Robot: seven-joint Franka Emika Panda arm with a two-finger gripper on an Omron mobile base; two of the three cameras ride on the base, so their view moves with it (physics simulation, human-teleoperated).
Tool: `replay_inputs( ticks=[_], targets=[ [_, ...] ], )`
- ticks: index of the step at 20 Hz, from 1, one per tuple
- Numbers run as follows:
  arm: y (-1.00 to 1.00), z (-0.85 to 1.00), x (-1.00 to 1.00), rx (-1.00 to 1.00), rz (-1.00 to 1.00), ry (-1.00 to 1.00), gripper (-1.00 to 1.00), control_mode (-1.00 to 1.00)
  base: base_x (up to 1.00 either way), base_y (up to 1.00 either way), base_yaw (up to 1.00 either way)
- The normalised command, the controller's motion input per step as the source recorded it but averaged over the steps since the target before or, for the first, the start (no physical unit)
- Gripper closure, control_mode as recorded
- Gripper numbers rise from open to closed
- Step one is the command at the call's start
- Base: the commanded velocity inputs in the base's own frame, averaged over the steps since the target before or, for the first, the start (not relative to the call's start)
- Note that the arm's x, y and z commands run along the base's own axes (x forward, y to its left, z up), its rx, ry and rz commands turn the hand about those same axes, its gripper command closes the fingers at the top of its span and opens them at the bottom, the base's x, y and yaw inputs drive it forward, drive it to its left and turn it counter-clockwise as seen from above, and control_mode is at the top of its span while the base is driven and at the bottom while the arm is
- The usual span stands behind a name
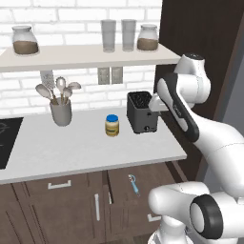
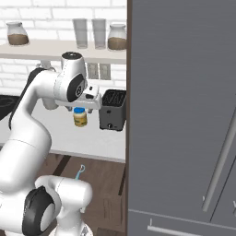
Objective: Pick the peeler from the drawer and place it on the counter.
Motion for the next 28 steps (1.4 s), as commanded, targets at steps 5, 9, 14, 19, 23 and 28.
replay_inputs(
  ticks=[5, 9, 14, 19, 23, 28],
  targets=[
    [0.0, -0.01, 0.0, 0.0, 0.0, 0.0, -1.0, -1.0, 0.0, 0.0, 0.0],
    [0.0, 0.0, 0.0, 0.0, 0.0, 0.0, -1.0, -1.0, 0.0, 0.0, 0.0],
    [0.0, 0.0, -0.12, 0.0, 0.01, 0.0, -1.0, -1.0, 0.0, 0.0, 0.0],
    [0.0, 0.0, -0.64, 0.01, 0.08, 0.0, -1.0, -1.0, 0.0, 0.0, 0.0],
    [0.0, 0.0, -0.18, 0.0, 0.02, 0.0, -1.0, -1.0, 0.0, 0.0, 0.0],
    [0.0, 0.0, 0.0, 0.0, 0.0, 0.0, -1.0, -1.0, 0.0, 0.0, 0.0]
  ],
)
